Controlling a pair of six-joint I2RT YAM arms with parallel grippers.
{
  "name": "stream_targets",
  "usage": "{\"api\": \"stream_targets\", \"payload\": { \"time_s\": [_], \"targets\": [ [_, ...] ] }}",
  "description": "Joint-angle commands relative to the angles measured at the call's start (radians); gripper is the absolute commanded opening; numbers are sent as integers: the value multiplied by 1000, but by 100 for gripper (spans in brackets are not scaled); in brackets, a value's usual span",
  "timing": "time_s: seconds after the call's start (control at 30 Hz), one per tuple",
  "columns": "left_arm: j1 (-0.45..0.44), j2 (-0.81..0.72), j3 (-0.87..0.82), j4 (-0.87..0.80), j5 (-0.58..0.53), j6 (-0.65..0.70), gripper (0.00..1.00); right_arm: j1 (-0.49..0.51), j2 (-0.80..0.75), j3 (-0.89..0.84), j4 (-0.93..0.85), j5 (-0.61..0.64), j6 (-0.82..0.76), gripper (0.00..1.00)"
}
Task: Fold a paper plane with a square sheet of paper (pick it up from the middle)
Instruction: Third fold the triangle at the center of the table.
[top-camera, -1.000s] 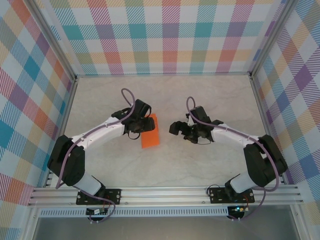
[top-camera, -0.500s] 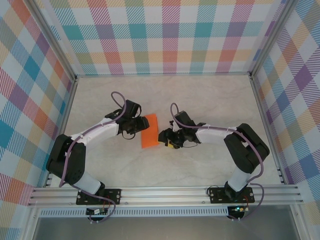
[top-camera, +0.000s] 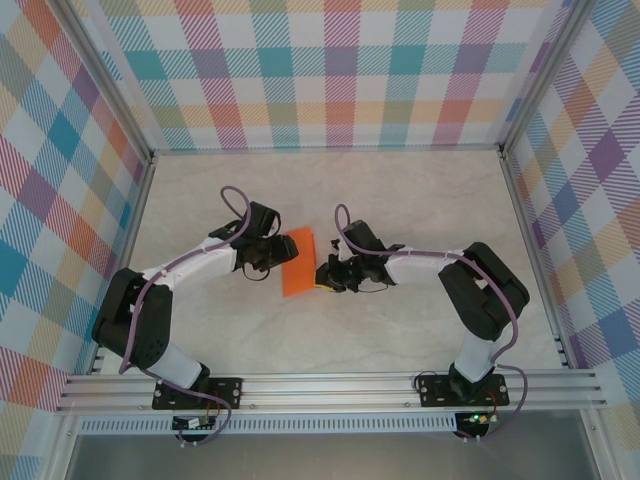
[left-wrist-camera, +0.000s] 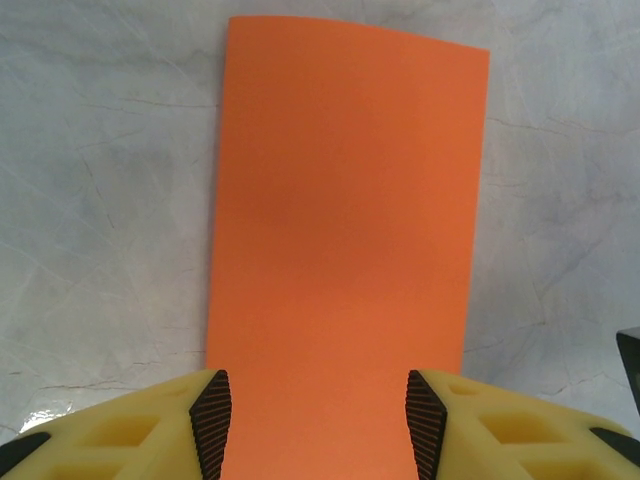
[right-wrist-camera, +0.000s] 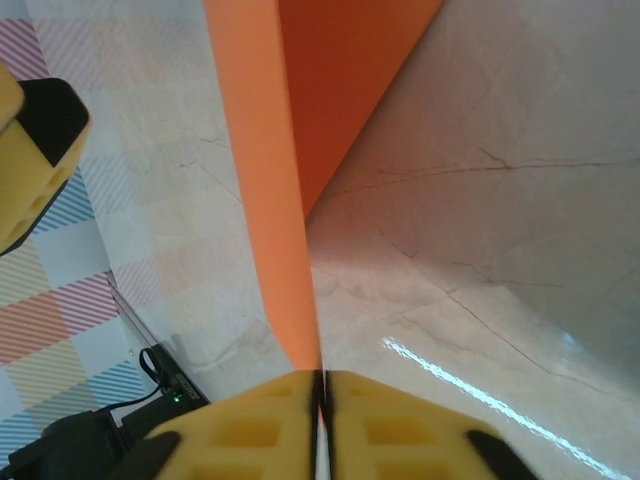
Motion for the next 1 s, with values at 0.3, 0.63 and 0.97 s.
{"api": "stream_targets", "payload": {
  "time_s": [0.3,0.63,0.97],
  "targets": [
    [19,-20,-62,149,158,1,52,-1,-69,-1,-214,-36,-179,2],
    [20,55,-98,172,132,15,32,-29,-87,18,-342,-37,-257,2],
    [20,166,-94,194,103,38,20,-29,-44,66,-344,-41,-230,1]
  ]
}}
